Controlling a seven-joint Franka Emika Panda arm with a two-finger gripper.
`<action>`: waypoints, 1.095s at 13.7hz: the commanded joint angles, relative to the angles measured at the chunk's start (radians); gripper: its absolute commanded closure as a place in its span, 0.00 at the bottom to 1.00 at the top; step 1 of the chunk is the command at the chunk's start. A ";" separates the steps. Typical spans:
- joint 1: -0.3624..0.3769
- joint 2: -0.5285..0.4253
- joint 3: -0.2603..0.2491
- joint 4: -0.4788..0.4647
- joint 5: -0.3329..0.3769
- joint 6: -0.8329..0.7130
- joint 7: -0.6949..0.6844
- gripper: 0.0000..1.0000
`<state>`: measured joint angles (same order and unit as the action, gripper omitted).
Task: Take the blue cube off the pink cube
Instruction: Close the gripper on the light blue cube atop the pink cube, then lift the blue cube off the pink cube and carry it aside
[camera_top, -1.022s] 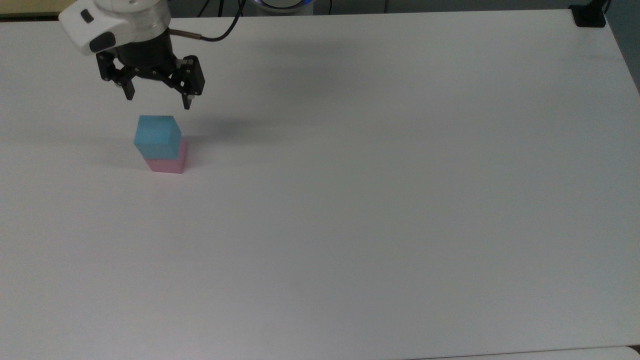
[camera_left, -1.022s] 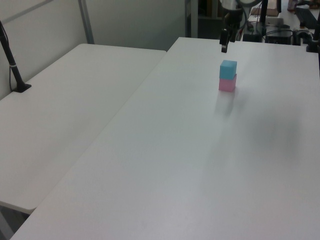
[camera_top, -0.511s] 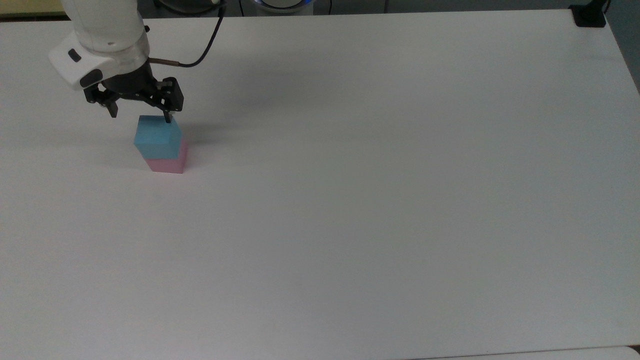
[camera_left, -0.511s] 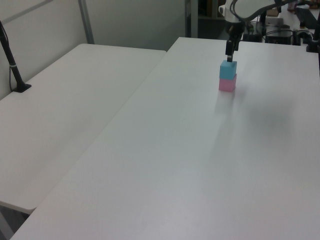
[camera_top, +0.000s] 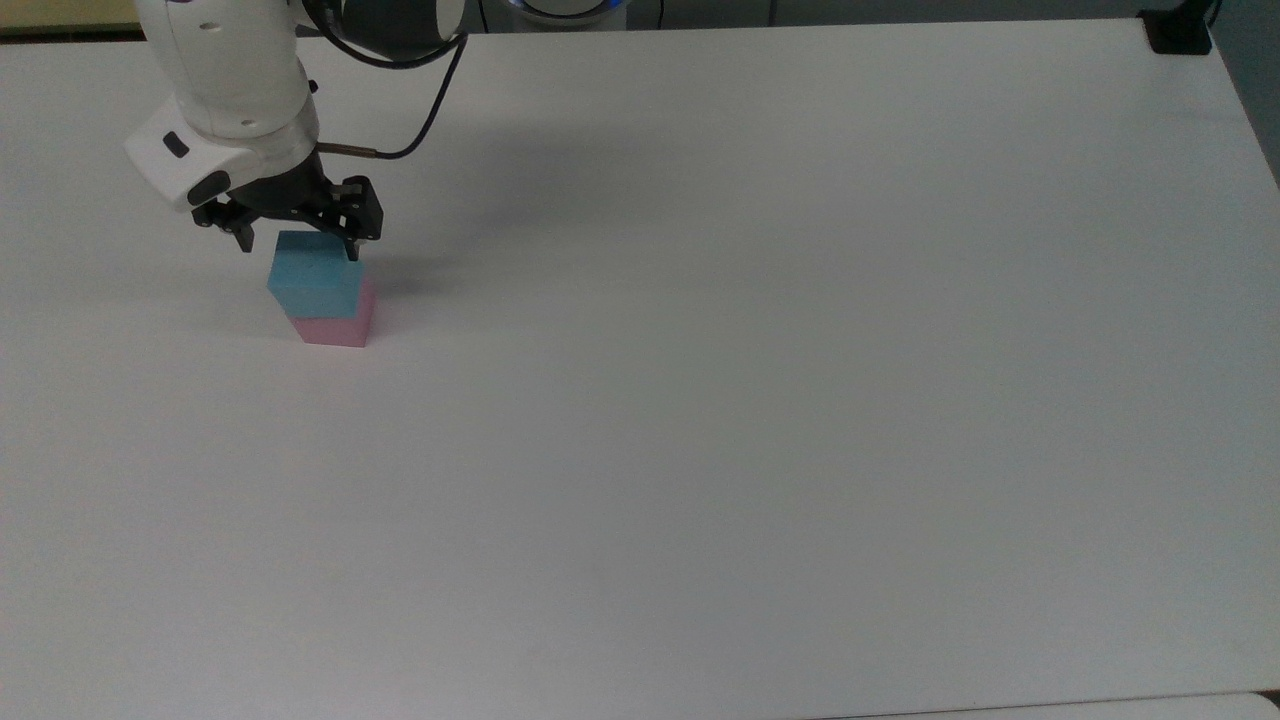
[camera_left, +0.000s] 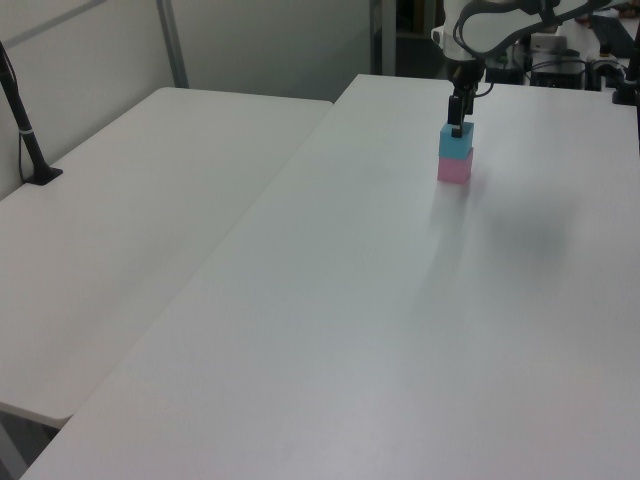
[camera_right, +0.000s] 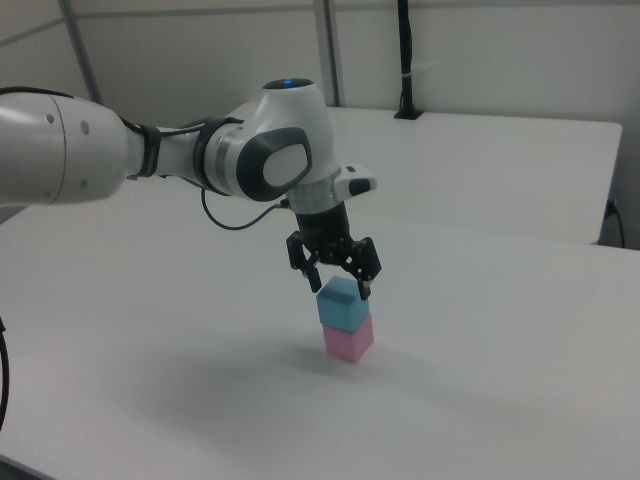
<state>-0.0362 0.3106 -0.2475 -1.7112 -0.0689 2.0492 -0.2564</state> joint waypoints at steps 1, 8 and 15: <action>0.010 -0.004 -0.007 -0.033 -0.005 0.035 -0.036 0.21; 0.012 -0.004 -0.006 -0.033 -0.005 0.037 -0.046 0.73; 0.010 -0.082 -0.192 -0.039 -0.002 -0.047 -0.269 0.73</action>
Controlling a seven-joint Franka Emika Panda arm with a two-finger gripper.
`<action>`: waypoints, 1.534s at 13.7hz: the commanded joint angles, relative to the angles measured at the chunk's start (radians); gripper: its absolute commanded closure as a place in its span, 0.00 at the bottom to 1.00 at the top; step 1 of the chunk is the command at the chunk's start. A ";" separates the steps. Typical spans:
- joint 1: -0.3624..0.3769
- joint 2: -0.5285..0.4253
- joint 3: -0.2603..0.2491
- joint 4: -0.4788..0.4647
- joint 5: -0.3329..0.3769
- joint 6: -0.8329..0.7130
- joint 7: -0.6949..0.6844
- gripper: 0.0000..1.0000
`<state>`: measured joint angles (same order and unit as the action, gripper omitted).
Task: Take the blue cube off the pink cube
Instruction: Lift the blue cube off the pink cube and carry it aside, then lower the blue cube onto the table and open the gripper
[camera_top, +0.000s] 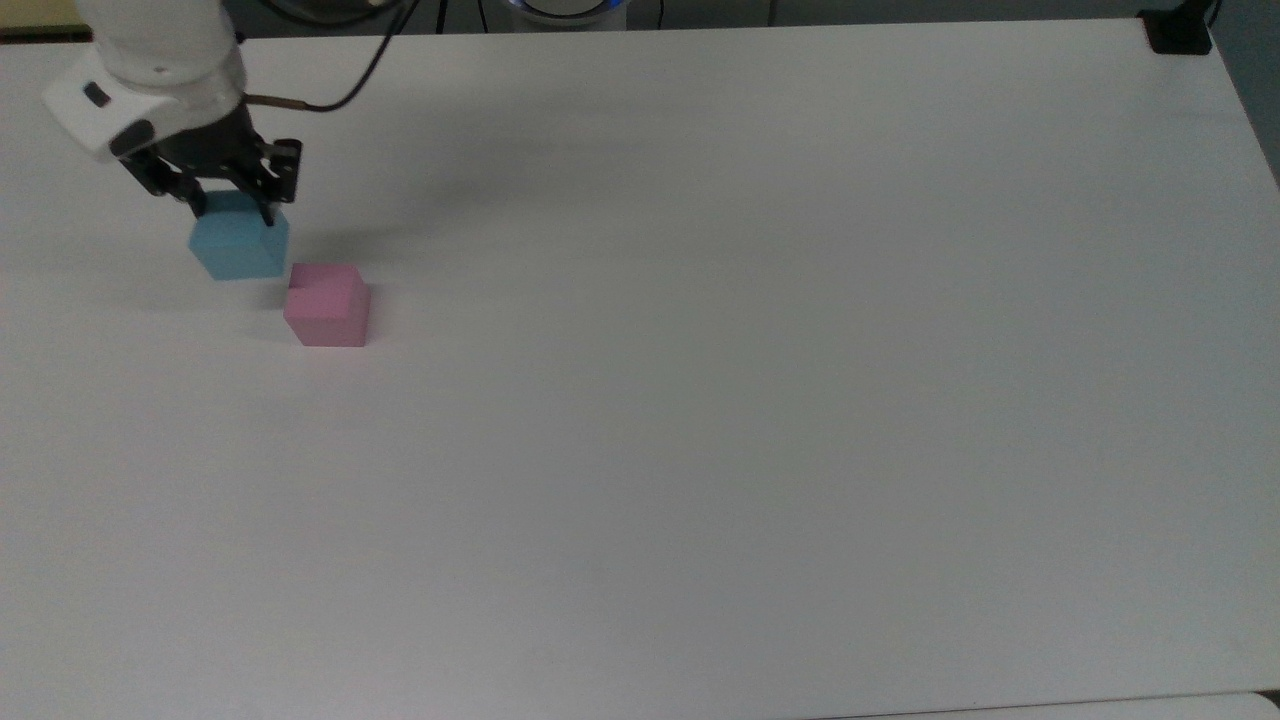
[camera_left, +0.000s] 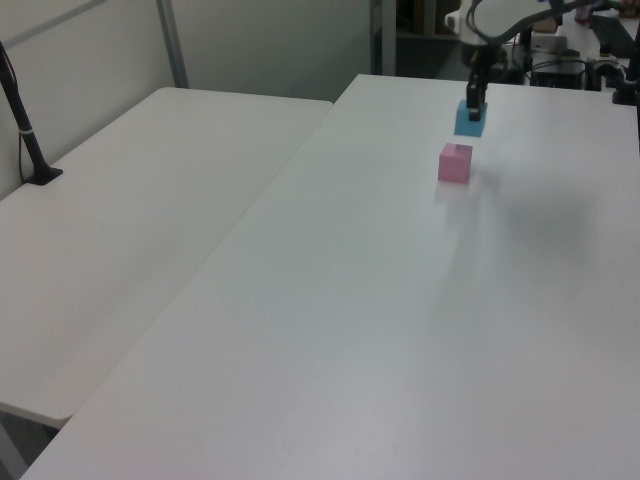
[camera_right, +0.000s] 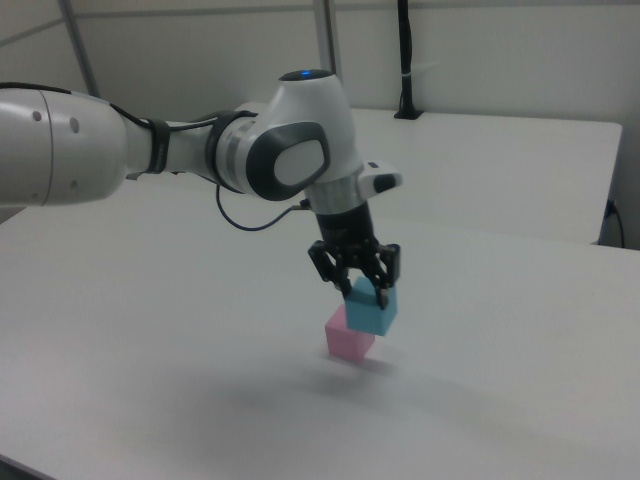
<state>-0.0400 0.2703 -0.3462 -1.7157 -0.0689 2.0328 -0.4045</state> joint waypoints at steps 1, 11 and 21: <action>0.012 -0.037 -0.117 -0.056 -0.003 -0.022 -0.164 0.72; -0.050 0.092 -0.237 -0.194 -0.003 0.309 -0.458 0.64; -0.018 -0.037 -0.220 -0.098 0.055 0.025 -0.216 0.00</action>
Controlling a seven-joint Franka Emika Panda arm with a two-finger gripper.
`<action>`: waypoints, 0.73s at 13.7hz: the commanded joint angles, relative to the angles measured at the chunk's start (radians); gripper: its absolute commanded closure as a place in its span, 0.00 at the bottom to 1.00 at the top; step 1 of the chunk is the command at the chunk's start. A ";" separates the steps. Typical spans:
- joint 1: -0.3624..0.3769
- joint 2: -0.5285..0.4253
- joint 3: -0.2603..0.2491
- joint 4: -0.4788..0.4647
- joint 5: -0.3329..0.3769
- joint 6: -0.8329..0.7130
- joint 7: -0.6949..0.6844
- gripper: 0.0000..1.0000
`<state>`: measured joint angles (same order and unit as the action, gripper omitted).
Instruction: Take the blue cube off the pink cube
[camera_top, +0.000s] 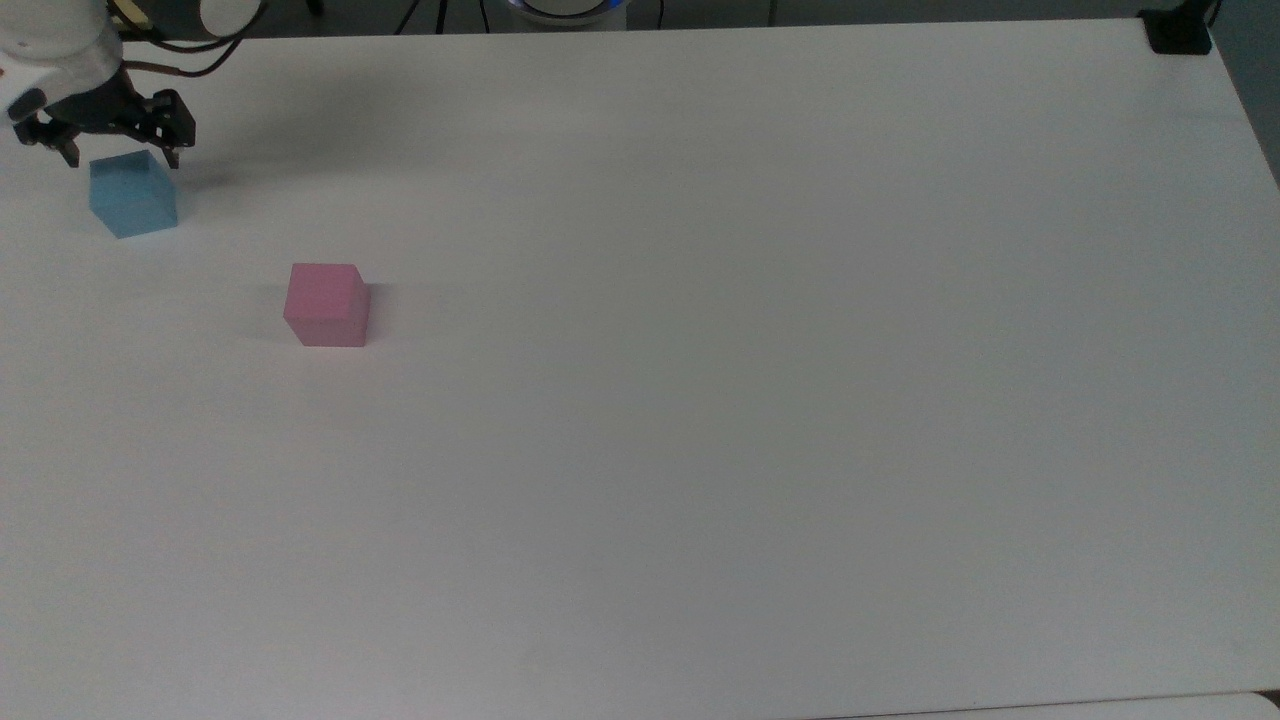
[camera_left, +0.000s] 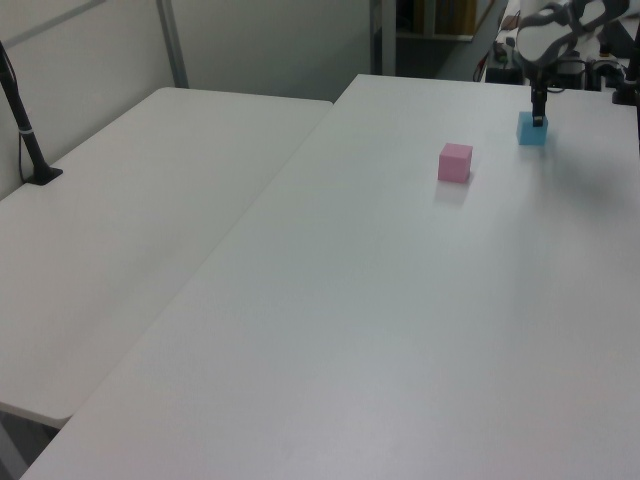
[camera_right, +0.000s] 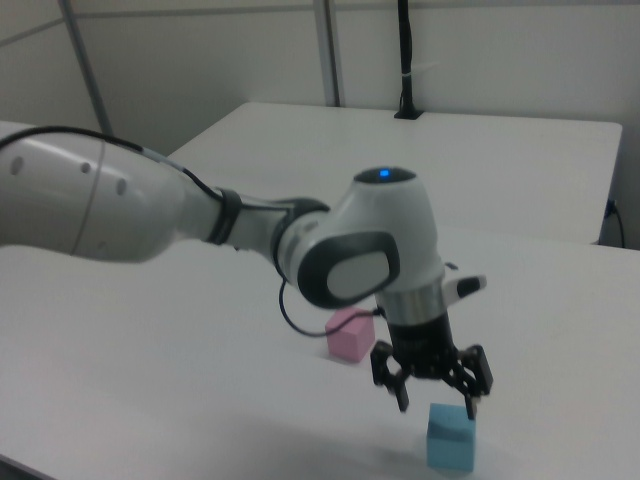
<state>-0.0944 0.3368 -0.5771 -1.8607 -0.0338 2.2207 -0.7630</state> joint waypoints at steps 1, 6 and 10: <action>0.085 -0.131 0.023 0.087 0.020 -0.236 0.271 0.00; 0.105 -0.245 0.340 0.265 0.006 -0.593 0.615 0.00; 0.105 -0.278 0.516 0.318 0.005 -0.716 0.682 0.00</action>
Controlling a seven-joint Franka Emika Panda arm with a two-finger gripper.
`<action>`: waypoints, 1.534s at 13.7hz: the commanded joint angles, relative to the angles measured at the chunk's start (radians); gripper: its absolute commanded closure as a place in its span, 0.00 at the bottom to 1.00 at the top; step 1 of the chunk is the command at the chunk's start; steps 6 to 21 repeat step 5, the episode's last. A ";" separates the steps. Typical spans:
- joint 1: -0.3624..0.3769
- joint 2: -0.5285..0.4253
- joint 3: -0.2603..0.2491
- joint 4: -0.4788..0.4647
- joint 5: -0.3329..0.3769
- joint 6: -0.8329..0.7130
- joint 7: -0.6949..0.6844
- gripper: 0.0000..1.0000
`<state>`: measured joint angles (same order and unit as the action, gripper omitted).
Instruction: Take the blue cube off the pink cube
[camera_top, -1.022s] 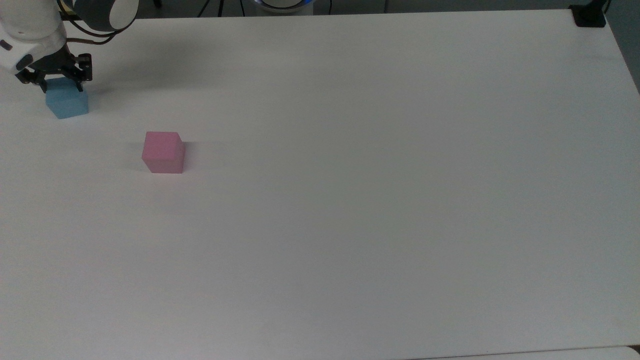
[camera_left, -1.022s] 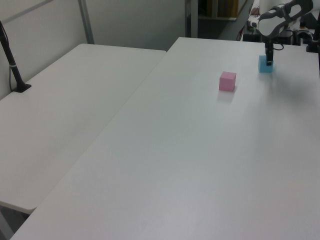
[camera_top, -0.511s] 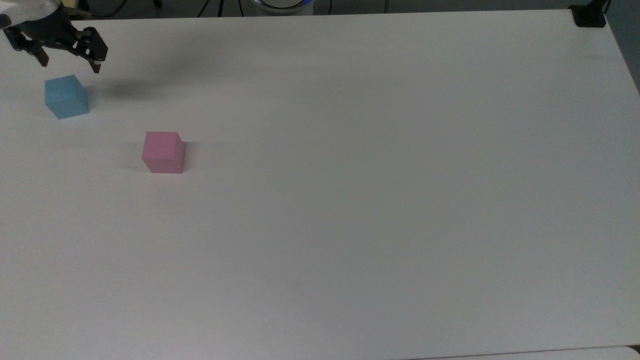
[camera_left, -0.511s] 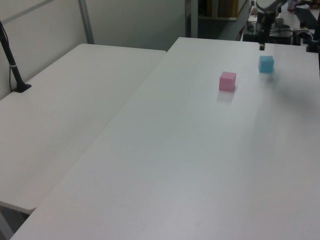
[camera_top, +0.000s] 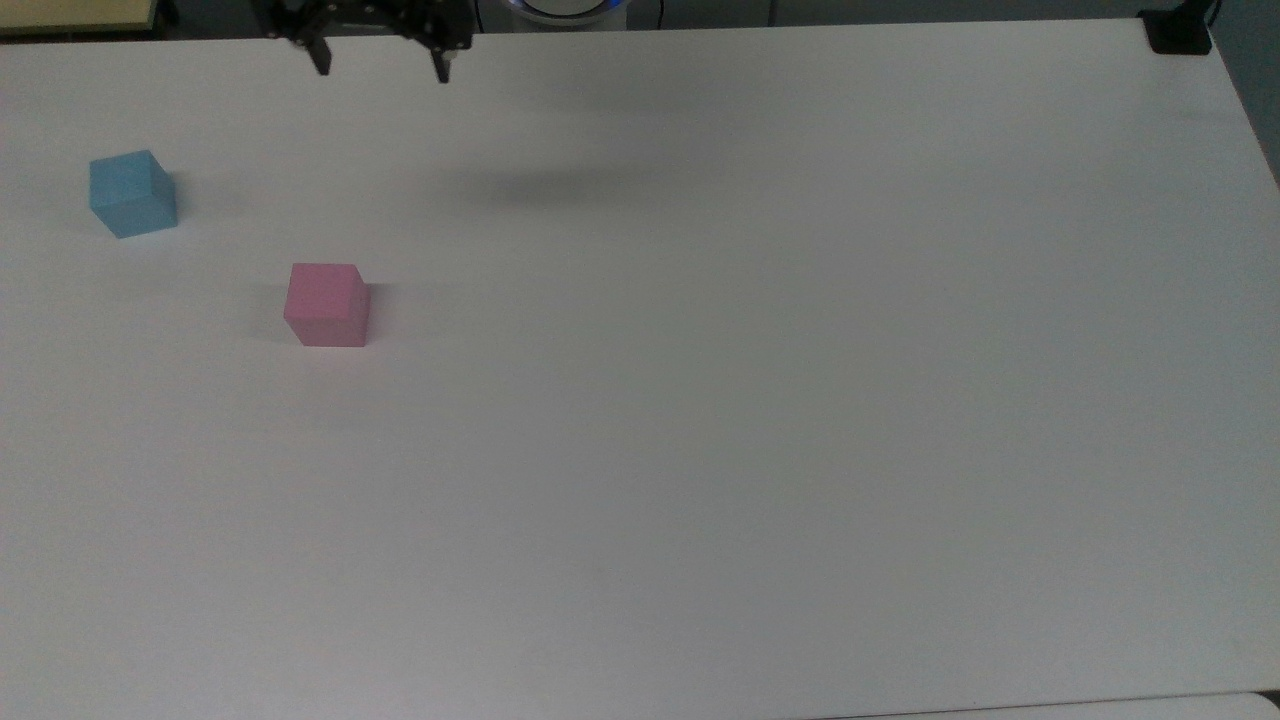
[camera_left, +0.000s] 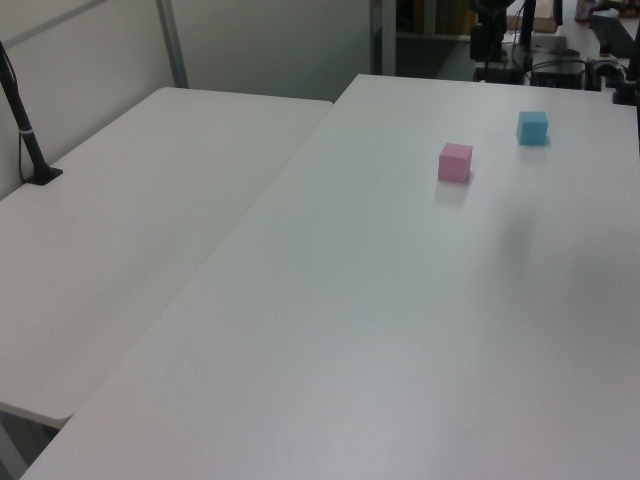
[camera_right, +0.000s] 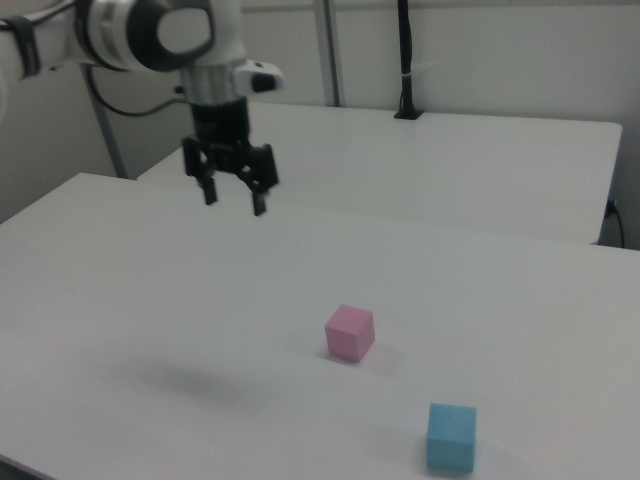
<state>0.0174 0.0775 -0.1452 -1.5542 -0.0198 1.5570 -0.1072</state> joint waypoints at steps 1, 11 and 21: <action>-0.013 -0.027 0.101 0.006 -0.008 -0.046 0.040 0.00; -0.013 -0.035 0.104 -0.004 -0.005 -0.023 0.055 0.00; -0.013 -0.035 0.104 -0.004 -0.005 -0.023 0.055 0.00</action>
